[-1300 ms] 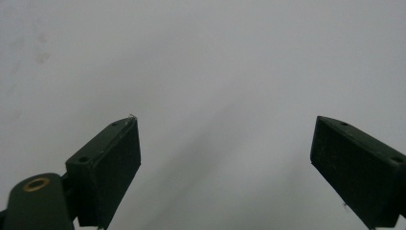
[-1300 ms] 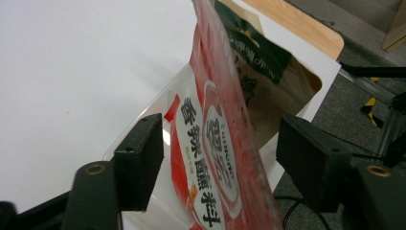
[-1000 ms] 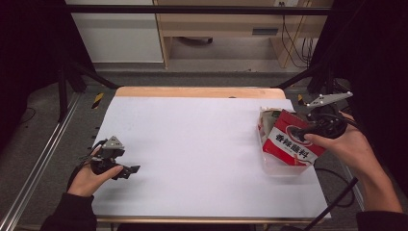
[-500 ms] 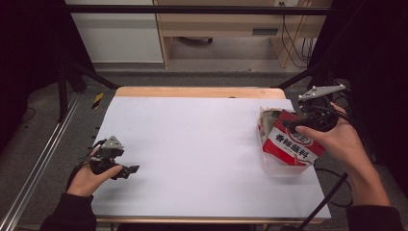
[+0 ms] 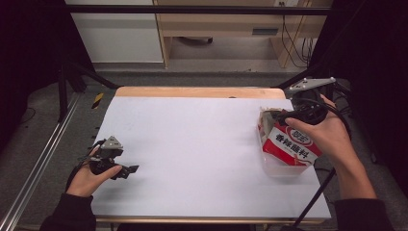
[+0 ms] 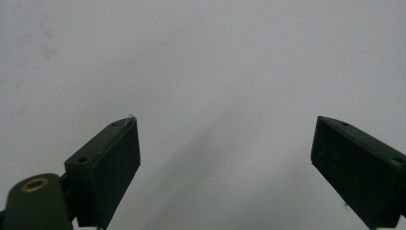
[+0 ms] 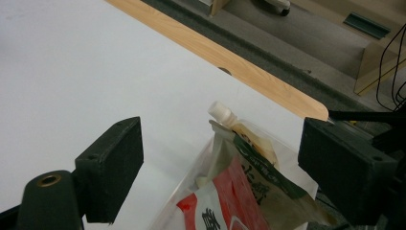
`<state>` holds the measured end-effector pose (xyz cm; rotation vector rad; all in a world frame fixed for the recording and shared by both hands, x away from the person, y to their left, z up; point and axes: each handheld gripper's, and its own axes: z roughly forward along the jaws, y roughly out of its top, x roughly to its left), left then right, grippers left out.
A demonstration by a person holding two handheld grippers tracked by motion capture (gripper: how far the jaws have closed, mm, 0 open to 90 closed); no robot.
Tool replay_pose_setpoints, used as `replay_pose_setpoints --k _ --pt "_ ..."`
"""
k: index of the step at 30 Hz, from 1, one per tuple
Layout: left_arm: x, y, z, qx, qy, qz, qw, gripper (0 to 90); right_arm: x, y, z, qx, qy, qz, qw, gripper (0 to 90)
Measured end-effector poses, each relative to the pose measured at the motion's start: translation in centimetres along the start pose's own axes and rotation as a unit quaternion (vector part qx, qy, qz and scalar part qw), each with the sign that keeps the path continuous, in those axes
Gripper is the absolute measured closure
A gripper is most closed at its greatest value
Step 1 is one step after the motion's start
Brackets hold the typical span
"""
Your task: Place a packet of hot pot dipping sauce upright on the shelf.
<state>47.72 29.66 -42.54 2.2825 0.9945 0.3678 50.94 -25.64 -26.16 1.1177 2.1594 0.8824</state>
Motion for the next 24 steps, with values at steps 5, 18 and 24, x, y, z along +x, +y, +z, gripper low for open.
replay_pose_setpoints --k 5,18,24 --pt "0.1 0.0 -0.1 -0.004 0.004 -0.003 1.0000 9.7 1.1 0.9 0.1 -0.015 -0.001 0.000 0.9999 15.4" --pt "0.0 -0.1 0.2 0.000 0.008 -0.003 1.0000 6.4 3.6 3.1 1.3 -0.036 0.005 0.005 0.9993 13.9" --pt "-0.1 0.0 0.2 0.000 0.009 -0.003 1.0000 6.4 4.6 4.1 2.0 -0.045 0.008 0.005 0.9989 13.9"
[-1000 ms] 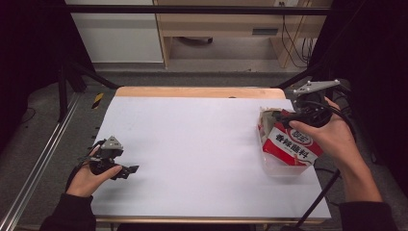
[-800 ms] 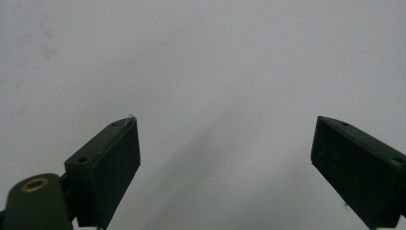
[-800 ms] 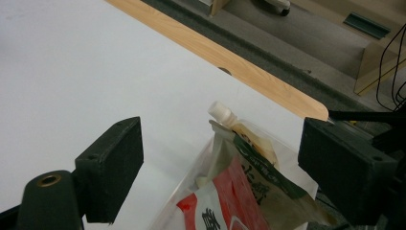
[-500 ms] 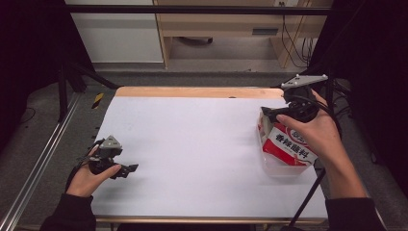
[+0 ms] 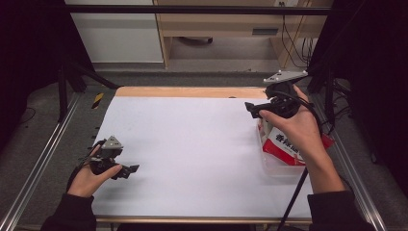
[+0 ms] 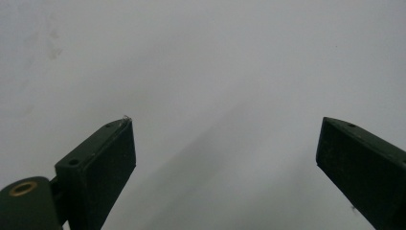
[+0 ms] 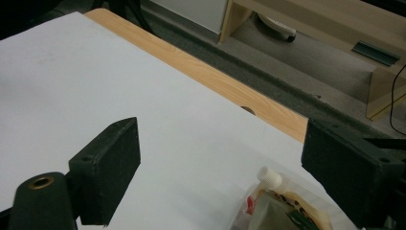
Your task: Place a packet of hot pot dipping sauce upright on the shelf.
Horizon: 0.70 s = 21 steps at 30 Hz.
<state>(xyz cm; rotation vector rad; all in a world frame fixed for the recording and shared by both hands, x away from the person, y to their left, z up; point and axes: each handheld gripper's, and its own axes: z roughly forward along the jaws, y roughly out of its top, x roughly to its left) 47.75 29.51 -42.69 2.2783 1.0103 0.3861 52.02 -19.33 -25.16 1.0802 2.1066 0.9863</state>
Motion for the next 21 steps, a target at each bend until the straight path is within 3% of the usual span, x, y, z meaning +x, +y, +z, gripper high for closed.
replay_pose_setpoints --k 16,21 --pt "0.3 -0.1 0.0 -0.003 0.004 -0.005 1.0000 5.9 3.1 1.5 3.0 0.005 0.009 0.003 0.9999 10.8" --pt "0.3 -0.2 0.0 -0.006 0.005 -0.005 1.0000 5.9 4.8 1.5 4.4 -0.006 0.023 0.023 0.9994 9.7"
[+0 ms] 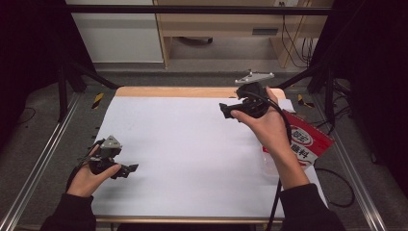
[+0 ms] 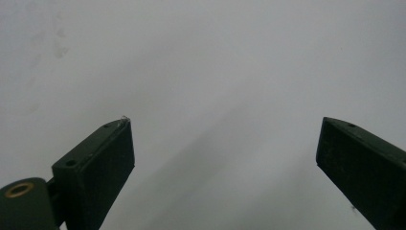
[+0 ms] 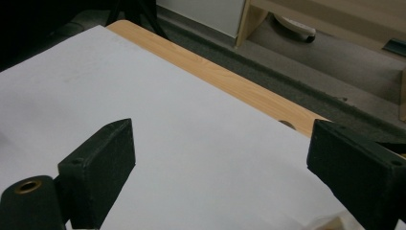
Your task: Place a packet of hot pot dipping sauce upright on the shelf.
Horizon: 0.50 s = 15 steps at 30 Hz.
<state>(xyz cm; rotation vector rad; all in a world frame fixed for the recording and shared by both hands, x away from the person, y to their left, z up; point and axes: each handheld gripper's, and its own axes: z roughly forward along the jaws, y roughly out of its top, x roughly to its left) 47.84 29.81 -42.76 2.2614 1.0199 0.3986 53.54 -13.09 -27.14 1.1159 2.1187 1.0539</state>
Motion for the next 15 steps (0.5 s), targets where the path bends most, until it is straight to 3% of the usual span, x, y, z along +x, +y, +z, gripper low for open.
replay_pose_setpoints --k 7,15 --pt "0.1 0.0 -0.1 0.000 0.001 0.000 1.0000 5.9 1.8 -0.9 1.6 0.003 0.005 0.006 1.0000 7.9" --pt "0.1 0.0 0.0 -0.001 0.003 0.000 1.0000 5.9 3.4 -3.0 3.0 0.019 0.011 0.005 0.9998 8.1"
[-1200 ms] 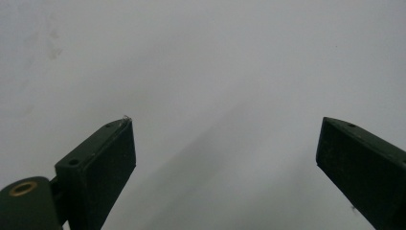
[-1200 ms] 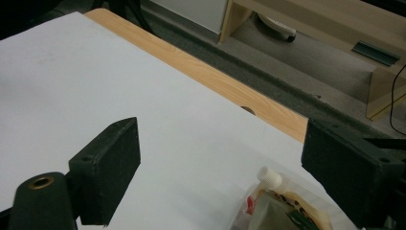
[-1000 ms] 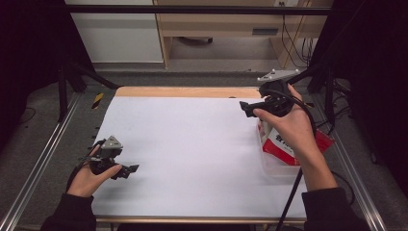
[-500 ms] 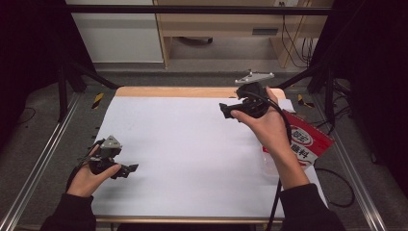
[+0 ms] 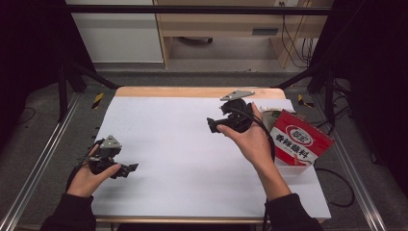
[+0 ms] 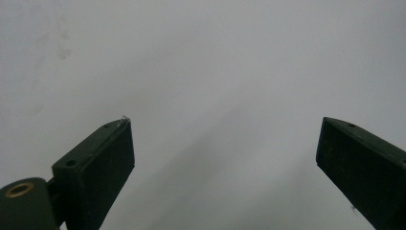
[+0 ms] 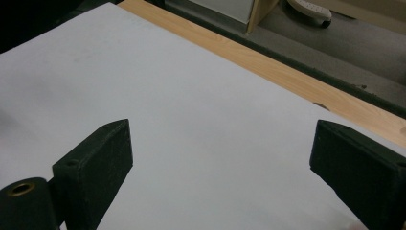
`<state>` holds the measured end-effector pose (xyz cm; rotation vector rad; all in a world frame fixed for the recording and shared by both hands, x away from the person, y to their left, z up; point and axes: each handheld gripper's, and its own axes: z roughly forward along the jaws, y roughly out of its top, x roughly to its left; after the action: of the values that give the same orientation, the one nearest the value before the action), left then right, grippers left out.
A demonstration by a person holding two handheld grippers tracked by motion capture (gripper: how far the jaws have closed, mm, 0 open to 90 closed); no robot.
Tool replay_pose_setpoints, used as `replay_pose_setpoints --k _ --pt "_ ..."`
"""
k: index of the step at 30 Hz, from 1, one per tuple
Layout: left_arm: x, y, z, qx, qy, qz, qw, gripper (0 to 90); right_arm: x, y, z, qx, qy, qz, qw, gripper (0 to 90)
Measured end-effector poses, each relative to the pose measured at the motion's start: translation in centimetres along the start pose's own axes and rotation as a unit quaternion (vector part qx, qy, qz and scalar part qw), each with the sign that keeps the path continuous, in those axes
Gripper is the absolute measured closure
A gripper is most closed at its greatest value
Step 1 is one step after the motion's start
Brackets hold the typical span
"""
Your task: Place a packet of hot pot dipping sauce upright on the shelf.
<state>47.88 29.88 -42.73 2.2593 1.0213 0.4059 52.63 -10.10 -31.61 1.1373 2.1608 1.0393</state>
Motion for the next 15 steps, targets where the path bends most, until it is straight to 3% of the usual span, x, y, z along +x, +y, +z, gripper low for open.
replay_pose_setpoints --k 15 --pt "0.0 0.0 0.0 -0.001 0.002 0.001 1.0000 5.9 1.0 -3.5 1.2 0.005 0.003 0.012 0.9999 8.2"
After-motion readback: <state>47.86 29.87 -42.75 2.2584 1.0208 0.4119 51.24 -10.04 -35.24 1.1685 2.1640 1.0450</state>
